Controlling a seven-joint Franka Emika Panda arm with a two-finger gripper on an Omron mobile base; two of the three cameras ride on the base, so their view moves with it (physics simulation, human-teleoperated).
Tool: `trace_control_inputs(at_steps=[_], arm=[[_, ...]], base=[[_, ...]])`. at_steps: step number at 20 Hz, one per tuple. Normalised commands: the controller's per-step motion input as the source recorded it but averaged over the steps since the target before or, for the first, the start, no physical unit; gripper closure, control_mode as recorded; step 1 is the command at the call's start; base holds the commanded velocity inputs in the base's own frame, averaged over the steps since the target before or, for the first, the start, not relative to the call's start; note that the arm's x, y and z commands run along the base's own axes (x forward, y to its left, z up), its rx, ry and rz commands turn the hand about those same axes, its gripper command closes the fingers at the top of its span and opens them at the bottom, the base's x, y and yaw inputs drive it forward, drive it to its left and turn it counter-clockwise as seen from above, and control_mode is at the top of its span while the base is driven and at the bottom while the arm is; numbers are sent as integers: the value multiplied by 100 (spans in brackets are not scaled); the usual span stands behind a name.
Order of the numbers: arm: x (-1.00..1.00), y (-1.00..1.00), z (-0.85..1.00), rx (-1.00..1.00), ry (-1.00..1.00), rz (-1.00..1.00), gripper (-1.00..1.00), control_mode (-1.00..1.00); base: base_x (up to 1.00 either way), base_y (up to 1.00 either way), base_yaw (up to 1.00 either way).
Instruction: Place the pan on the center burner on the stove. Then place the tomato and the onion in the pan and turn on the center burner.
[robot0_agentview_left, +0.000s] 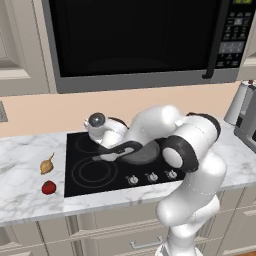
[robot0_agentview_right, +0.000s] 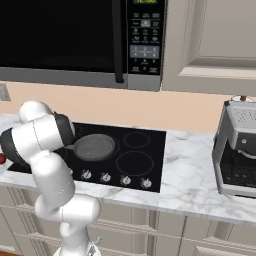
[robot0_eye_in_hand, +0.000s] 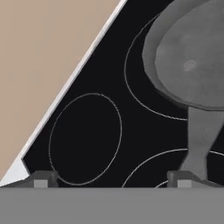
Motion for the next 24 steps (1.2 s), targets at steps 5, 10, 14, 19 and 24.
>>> trace_control_inputs(at_steps=[5, 10, 14, 19, 24], arm=[[-55, -1, 21, 8, -7, 24, -100, -100], [-95, -4, 19, 1, -30, 30, -100, -100], [-82, 1, 66, 1, -24, 30, -100, -100], [-52, 18, 99, 7, -5, 22, -100, -100], [-40, 32, 100, 8, 0, 19, -100, -100]], base=[[0, 0, 0], [0, 0, 0], [0, 0, 0], [0, 0, 0], [0, 0, 0]])
